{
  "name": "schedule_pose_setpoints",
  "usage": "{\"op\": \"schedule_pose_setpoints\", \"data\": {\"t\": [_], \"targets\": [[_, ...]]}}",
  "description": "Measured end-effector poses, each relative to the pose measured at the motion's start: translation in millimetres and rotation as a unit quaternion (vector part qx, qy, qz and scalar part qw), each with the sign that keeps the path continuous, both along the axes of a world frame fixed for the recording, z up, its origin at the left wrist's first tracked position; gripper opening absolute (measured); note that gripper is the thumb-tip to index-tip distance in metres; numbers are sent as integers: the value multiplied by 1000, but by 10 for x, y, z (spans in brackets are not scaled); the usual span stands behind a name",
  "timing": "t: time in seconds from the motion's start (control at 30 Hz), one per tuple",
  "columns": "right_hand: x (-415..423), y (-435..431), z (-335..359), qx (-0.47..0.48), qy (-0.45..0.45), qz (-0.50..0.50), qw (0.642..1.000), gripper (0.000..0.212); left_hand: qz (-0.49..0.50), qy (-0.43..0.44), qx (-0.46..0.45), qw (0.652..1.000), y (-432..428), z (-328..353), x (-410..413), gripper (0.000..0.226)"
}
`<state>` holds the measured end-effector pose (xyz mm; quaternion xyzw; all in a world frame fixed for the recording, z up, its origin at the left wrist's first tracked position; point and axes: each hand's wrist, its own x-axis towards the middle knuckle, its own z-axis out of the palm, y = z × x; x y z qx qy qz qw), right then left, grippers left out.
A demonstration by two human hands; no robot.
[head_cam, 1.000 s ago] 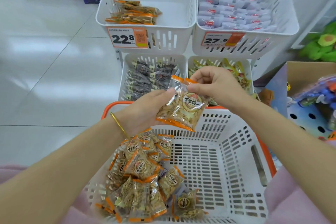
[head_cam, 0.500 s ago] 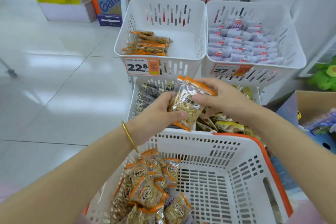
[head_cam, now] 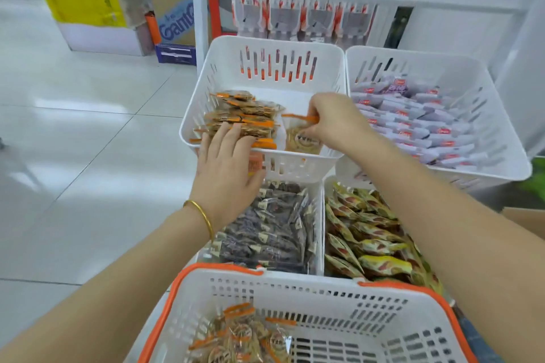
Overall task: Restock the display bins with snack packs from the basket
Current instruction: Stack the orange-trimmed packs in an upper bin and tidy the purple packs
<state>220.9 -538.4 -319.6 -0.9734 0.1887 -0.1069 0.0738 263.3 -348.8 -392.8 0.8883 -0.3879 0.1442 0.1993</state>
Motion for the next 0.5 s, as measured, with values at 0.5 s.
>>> {"op": "schedule_pose_setpoints", "data": {"t": [0.5], "targets": [[56, 154, 40, 256, 214, -18, 943, 33, -5, -13, 36, 999, 11, -18, -33, 65]]}}
